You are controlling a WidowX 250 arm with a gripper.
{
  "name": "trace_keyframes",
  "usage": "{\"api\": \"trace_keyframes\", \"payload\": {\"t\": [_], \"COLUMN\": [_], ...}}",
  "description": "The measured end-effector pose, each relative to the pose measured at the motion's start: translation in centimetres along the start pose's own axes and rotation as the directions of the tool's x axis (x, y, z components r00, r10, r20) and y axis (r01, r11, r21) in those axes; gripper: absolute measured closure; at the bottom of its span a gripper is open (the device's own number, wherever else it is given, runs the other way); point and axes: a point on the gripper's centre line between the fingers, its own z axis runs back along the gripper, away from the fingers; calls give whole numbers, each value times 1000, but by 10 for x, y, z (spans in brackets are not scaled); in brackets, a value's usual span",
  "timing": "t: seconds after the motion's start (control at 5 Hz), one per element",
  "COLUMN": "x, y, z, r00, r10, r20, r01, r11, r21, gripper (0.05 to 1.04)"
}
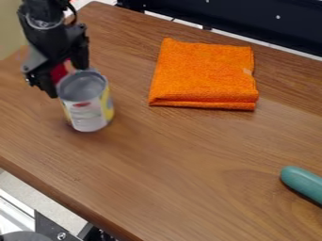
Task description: Move the cup from the red object and orange cloth
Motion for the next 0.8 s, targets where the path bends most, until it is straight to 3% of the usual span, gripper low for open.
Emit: {"api": "trace_keyframes", "payload": {"t": [0.4,0.6,0.8], "x": [-55,-72,-97], "y": [9,5,3], "z": [4,4,3], "r00": [1000,994,988], "r10": [15,89,141], "r20": [-24,-64,-58], "r01": [-15,-89,-142], "r11": [1000,996,990], "r21": [-5,3,-3], "gripper": [85,85,85]}}
